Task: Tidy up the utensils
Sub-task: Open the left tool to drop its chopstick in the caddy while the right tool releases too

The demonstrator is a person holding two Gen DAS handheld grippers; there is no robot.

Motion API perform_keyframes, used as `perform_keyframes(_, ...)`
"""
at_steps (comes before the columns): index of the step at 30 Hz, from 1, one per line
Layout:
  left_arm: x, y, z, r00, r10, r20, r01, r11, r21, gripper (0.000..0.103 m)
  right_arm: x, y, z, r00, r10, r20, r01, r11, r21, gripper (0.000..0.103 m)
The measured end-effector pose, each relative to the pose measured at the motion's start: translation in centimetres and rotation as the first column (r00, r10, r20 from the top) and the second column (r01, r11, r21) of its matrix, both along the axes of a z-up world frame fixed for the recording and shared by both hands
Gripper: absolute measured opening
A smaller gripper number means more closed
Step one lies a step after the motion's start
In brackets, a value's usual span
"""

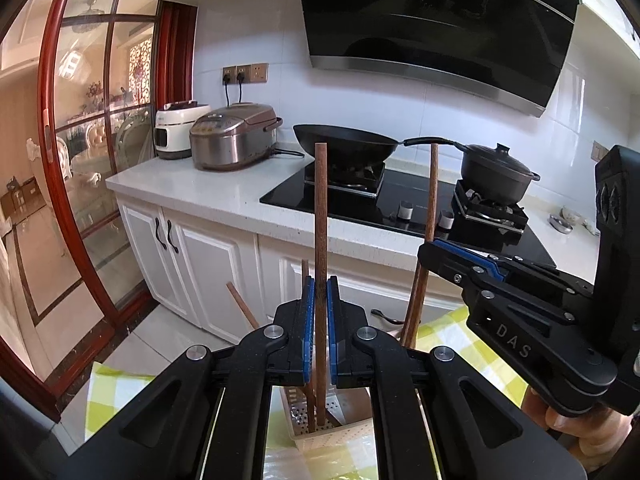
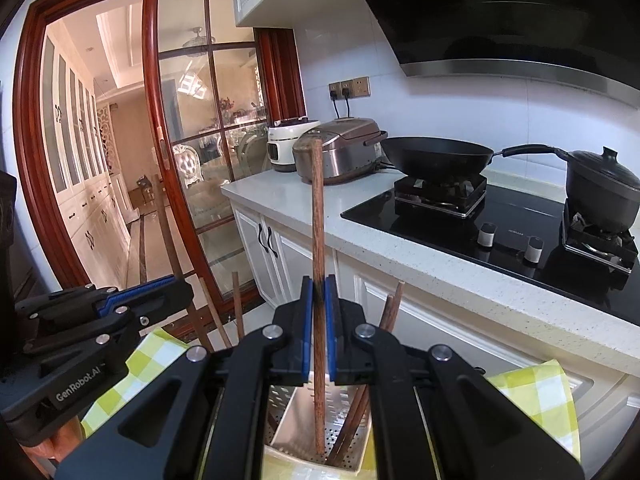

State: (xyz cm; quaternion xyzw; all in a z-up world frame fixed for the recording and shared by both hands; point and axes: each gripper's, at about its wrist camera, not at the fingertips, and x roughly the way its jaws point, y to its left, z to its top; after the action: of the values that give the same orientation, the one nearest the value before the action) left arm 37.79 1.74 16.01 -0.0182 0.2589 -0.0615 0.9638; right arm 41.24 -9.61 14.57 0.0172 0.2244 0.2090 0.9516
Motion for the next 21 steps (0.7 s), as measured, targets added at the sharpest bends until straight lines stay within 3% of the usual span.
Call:
perform_keyframes(9, 0.2, 0.1, -2.4, 0.999, 0.002, -0.037, -0.002, 1.0, -0.009, 0.004, 0.5, 0.8, -2.7, 0.999, 0.01, -0.05, -0.011, 1.0, -0.023, 0.006)
perform_keyframes(17, 1.3, 0.9, -5.2, 0.988, 0.011, -0.155, -0.02, 0.998, -0.055, 0.006, 0.6, 1.2, -4.8, 0.991, 0.029, -0.132, -0.034, 0.999, -0.042, 0.008)
perform_keyframes(21, 1.4, 1.1, -5.4, 0.986, 0.013, -0.164, -0.022, 0.999, -0.049, 0.007, 0.1, 1.4, -4.4, 0.993, 0.03, -0.112, -0.036, 0.998, -0.057, 0.025)
